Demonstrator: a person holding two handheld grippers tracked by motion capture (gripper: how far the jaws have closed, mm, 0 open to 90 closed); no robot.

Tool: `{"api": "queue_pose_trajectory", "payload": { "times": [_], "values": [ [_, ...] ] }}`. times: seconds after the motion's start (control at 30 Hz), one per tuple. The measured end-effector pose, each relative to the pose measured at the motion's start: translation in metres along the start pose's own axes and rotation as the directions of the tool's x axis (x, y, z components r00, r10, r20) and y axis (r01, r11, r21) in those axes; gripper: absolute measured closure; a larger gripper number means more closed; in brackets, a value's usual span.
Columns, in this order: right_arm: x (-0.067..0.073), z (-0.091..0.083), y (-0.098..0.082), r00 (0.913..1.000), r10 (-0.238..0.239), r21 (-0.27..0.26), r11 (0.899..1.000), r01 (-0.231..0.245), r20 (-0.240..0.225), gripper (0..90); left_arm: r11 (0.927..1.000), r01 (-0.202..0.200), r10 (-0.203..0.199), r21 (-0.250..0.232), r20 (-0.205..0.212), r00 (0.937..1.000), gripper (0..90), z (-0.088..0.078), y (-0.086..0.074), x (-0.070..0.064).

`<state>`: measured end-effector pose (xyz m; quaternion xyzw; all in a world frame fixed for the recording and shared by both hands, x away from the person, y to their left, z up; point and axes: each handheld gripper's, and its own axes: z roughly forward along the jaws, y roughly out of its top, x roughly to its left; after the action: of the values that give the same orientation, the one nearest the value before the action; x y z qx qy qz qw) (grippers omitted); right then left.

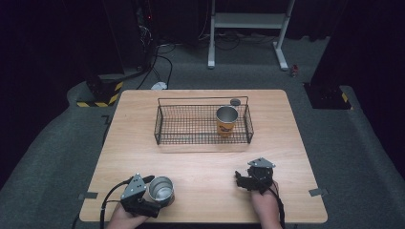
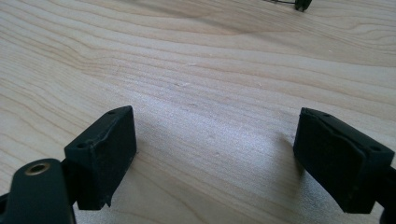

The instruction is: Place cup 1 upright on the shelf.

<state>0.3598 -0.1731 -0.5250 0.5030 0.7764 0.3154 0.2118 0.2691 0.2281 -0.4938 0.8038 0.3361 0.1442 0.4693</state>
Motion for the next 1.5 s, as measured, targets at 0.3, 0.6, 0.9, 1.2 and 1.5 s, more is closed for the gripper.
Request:
{"api": "queue_pose_trajectory", "payload": {
  "times": [0.3,0.6,0.9,1.2,1.5],
  "values": [
    [0.0,0.0,0.0,1.0,0.0,0.0,1.0,0.0,0.0,13.4,0.9992,-0.034,0.034,0.021,-0.013,0.9993,0.6,0.002,-0.003,0.0],
    [0.0,0.0,0.0,1.0,0.0,0.0,1.0,0.0,0.0,13.4,0.9983,-0.054,0.054,0.024,-0.027,0.9982,4.8,0.005,-0.005,0.001],
    [0.0,0.0,0.0,1.0,0.0,0.0,1.0,0.0,0.0,13.3,0.9961,-0.089,0.088,-0.005,-0.039,0.9953,17.1,0.002,-0.005,-0.001],
    [0.0,0.0,0.0,1.0,0.001,0.001,1.0,-0.001,0.0,13.4,0.9955,-0.092,0.09,-0.024,-0.054,0.9944,18.5,-0.001,-0.005,0.001],
    [0.0,0.0,0.0,1.0,0.0,0.0,1.0,0.0,0.0,13.4,0.9964,-0.061,0.056,-0.059,-0.079,0.9952,18.6,-0.006,-0.004,0.009]
  ]
}}
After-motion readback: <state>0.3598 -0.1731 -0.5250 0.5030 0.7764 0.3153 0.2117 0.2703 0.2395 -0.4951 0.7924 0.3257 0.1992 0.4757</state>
